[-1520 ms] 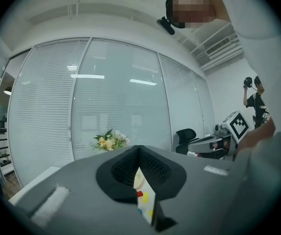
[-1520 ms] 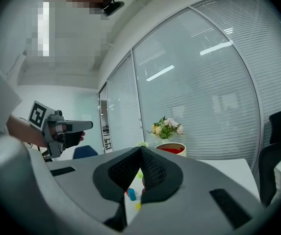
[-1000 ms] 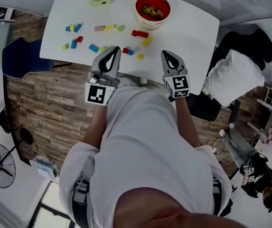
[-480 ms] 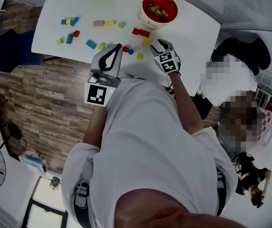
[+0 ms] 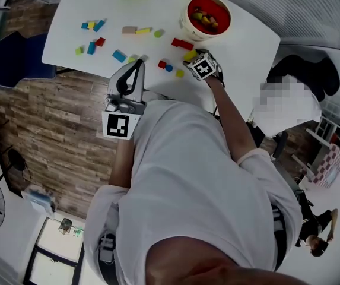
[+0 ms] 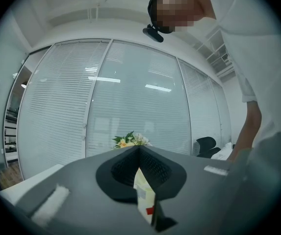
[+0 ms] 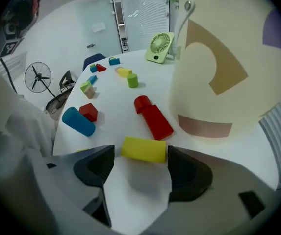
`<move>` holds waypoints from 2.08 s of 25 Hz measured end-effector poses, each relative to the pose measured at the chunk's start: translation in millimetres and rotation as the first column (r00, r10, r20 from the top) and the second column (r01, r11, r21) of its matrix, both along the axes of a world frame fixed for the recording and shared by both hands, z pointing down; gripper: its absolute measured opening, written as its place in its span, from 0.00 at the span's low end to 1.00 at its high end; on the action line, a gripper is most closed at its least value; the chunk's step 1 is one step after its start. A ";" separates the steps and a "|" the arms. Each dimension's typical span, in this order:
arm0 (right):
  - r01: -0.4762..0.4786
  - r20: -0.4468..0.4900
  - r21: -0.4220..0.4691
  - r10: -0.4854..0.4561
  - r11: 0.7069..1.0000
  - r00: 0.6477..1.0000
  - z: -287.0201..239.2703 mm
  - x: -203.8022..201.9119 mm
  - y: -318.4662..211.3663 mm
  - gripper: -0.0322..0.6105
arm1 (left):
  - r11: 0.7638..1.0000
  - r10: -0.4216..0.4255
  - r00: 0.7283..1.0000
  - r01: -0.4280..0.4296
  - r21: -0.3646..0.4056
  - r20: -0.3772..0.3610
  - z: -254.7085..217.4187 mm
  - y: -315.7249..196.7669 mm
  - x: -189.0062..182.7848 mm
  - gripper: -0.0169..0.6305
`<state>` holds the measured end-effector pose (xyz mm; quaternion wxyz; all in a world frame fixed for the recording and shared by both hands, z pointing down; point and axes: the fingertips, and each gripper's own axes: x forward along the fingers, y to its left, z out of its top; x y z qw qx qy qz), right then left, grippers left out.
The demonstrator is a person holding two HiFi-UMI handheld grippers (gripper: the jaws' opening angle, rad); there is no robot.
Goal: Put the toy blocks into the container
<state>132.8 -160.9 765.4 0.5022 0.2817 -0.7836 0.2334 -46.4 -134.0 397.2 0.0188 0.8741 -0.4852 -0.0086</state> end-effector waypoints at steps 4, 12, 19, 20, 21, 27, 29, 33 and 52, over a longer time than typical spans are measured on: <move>-0.022 -0.006 -0.025 0.022 0.999 1.000 3.4 2.0 -1.9 0.56 | 1.000 -0.014 1.000 0.015 -0.013 0.004 3.7 1.2 -6.2 0.01; -0.039 0.024 0.036 0.038 0.999 0.999 -4.6 0.2 -9.9 0.47 | 1.000 0.003 1.000 -0.003 -0.005 0.001 1.9 1.0 -2.3 0.01; -0.219 0.205 0.031 0.208 0.975 0.956 -22.7 -1.8 -10.7 0.47 | 0.998 0.055 0.998 -0.055 0.003 0.012 0.4 -3.1 7.8 0.01; -0.248 0.235 0.032 0.234 0.968 0.944 -28.0 -1.0 -11.2 0.47 | 0.998 0.066 0.998 -0.066 0.003 0.011 0.2 -3.7 10.1 0.01; -0.275 0.264 0.033 0.256 0.961 0.930 -33.7 0.0 -11.5 0.47 | 0.997 0.077 0.997 -0.077 0.004 0.011 0.0 -4.4 12.9 0.01; -0.416 0.459 0.050 0.349 0.908 0.817 -76.8 7.7 -14.8 0.47 | 0.988 0.156 0.988 -0.156 0.014 0.012 -2.6 -10.8 32.9 0.01; -0.466 0.524 0.060 0.370 0.883 0.767 -95.2 14.2 -15.9 0.47 | 0.983 0.182 0.983 -0.183 0.017 0.011 -3.3 -12.0 39.9 0.01; -0.565 0.639 0.089 0.388 0.820 0.664 -136.2 32.9 -21.7 0.47 | 0.975 0.220 0.976 -0.220 0.023 0.003 -5.6 -15.2 50.2 0.01; -0.414 0.463 0.516 0.162 0.750 0.871 -257.8 80.0 -124.4 0.46 | 0.983 0.182 0.982 -0.181 0.027 -0.053 -5.7 -26.7 30.5 0.01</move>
